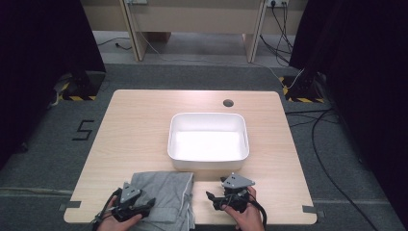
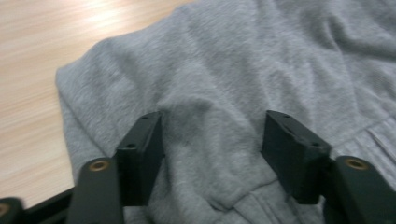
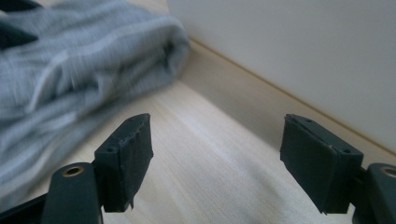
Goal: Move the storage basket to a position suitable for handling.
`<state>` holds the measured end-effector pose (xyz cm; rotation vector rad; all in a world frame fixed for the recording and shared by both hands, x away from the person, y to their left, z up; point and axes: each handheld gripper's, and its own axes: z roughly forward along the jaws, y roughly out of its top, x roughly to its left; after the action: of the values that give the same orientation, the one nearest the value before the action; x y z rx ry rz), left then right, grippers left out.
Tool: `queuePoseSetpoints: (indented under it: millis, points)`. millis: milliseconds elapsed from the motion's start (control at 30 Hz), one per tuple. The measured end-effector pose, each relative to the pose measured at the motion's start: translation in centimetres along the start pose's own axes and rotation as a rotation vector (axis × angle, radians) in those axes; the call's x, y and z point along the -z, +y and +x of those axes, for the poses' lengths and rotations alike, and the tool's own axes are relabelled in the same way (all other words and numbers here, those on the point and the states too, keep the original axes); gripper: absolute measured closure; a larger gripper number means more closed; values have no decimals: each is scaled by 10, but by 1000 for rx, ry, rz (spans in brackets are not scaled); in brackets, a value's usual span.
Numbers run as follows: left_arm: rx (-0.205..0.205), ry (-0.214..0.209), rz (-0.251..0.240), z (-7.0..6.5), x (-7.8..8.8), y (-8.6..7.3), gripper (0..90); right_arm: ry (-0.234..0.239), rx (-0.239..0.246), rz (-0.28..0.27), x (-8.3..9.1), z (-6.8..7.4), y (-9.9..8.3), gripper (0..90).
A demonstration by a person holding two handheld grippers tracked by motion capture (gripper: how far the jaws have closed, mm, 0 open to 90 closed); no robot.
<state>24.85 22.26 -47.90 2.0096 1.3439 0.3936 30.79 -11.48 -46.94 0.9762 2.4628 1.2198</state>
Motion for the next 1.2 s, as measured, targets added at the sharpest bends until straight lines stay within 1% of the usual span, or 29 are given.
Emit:
queuePoseSetpoints:
  millis: [33,67,100,167,200,233,267,300,333,367,400,433,467,500,533,567,600,633,733,767,800,833,867,900,933,967,1000,1067,1200]
  points:
    - [-6,-13,4,-10,-6,4,323,1,-4,-23,5,2,3,259]
    - [-6,-13,4,-10,-6,4,313,3,-7,-33,7,3,4,257]
    - [-22,-32,6,-20,-10,7,310,4,-8,-41,9,4,5,253]
    - [-55,-34,7,-28,-14,10,304,22,-11,-50,11,8,6,244]
    - [-55,-34,7,-28,-14,10,297,22,-11,-50,11,8,6,244]
    - [-61,-54,3,-35,-17,12,296,60,-4,-50,11,13,6,233]
    - [-62,-71,8,-38,-18,12,296,65,0,-48,9,15,6,228]
    - [-62,-71,8,-38,-18,12,296,65,0,-48,9,15,6,228]
    - [-67,-77,9,-40,-19,13,296,55,10,-37,7,16,6,226]
    - [-81,-84,7,-46,-21,14,299,42,21,3,0,17,1,206]
    - [-81,-84,7,-46,-21,14,303,42,21,3,0,17,1,206]
    - [-87,-97,8,-48,-23,15,303,17,37,39,-6,14,-3,213]
    - [-87,-97,8,-48,-23,15,302,9,35,49,-7,12,-4,208]
    - [-84,-112,11,-50,-26,17,301,7,23,50,-8,9,-5,206]
    - [-84,-112,11,-50,-26,17,300,7,23,50,-8,9,-5,206]
    - [-81,-125,2,-51,-30,20,299,17,-8,57,-8,1,-7,206]
    - [-81,-125,2,-51,-30,20,298,17,-8,57,-8,1,-7,206]
    - [-83,-126,-3,-55,-35,24,299,9,-19,63,-6,-8,-8,207]
    - [-95,-131,-2,-60,-40,29,299,-14,-17,69,-1,-16,-10,208]
    - [-101,-139,-8,-65,-46,34,299,-19,-19,71,1,-19,-10,207]
    - [-101,-139,-8,-65,-46,34,298,-19,-19,71,1,-19,-10,207]
    - [-100,-148,-16,-69,-52,38,298,-33,-29,75,5,-27,-12,207]
    - [-100,-148,-16,-69,-52,38,298,-33,-29,75,5,-27,-12,207]
    - [-102,-153,-23,-73,-56,41,297,-46,-36,71,9,-33,-14,207]
    - [-102,-153,-23,-73,-56,41,297,-46,-36,71,9,-33,-14,207]
    - [-96,-156,-29,-76,-60,44,296,-54,-49,69,11,-40,-16,200]
    - [-95,-158,-30,-77,-62,45,296,-56,-56,65,11,-42,-16,198]
    - [-91,-164,-28,-78,-66,49,293,-60,-77,59,11,-47,-18,198]
    - [-90,-169,-32,-79,-70,53,282,-63,-90,45,10,-56,-19,188]
